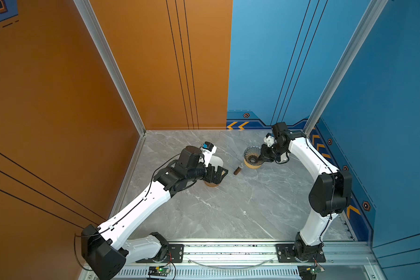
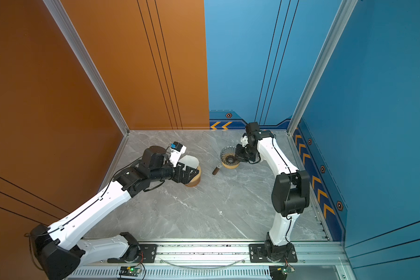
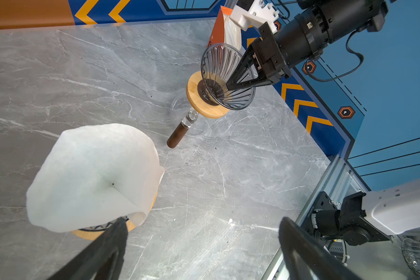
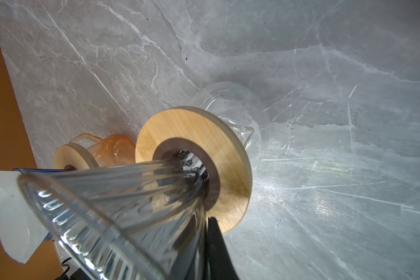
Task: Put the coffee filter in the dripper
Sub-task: 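Lift the glass dripper with the right gripper over the carafe's wooden ring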
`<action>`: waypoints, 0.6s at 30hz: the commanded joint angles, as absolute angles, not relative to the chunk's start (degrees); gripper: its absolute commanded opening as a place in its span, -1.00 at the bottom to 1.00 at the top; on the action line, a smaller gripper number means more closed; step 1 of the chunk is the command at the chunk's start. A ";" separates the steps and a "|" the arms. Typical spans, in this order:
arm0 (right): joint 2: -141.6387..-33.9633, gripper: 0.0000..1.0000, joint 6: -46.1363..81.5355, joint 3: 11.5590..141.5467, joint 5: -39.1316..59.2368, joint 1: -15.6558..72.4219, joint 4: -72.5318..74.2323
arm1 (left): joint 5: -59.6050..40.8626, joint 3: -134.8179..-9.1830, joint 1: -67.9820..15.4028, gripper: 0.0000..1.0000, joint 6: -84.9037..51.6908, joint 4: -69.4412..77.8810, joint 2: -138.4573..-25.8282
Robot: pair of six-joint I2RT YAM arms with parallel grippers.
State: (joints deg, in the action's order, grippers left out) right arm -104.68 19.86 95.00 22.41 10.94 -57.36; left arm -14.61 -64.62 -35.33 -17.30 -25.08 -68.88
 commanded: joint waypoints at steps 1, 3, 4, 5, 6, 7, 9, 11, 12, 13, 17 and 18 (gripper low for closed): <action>-102.03 -0.83 18.62 94.44 20.75 11.35 -63.90 | -16.78 -65.21 -34.54 0.96 -15.91 -24.96 -69.12; -101.07 -0.83 18.92 93.59 20.10 11.21 -64.07 | -17.26 -65.29 -34.21 0.96 -15.88 -24.81 -69.32; -100.84 -0.83 18.98 93.32 19.81 11.10 -64.04 | -17.50 -65.17 -34.12 0.96 -15.87 -24.70 -69.39; -100.63 -0.83 19.11 93.03 19.29 11.02 -63.98 | -17.72 -65.21 -33.97 0.96 -15.91 -24.40 -69.64; -100.61 -0.83 19.14 93.03 18.59 10.83 -63.92 | -18.15 -65.21 -33.93 0.96 -15.91 -24.22 -69.92; -100.72 -0.83 19.22 93.20 17.80 10.68 -63.93 | -18.43 -65.37 -33.92 0.96 -15.86 -23.96 -70.17; -101.50 -0.83 19.44 93.99 16.46 10.59 -63.73 | -19.02 -65.73 -33.84 0.96 -15.82 -23.91 -70.87; -102.34 -0.83 19.67 95.05 16.45 10.56 -63.63 | -19.63 -66.19 -33.85 0.96 -15.98 -23.91 -71.32; -102.78 -0.83 19.54 95.47 17.06 10.61 -63.76 | -19.87 -66.37 -33.92 0.96 -16.16 -23.91 -71.45; -102.92 -0.83 19.39 95.77 17.61 10.67 -63.81 | -20.08 -66.52 -33.93 0.96 -16.26 -23.95 -71.44; -103.07 -0.83 17.61 95.50 17.94 10.81 -66.22 | -19.35 -66.48 -33.93 0.96 -16.44 -23.91 -70.78; -103.25 -0.83 16.72 95.43 19.25 10.76 -67.26 | -19.33 -66.64 -33.96 0.96 -16.44 -23.92 -70.88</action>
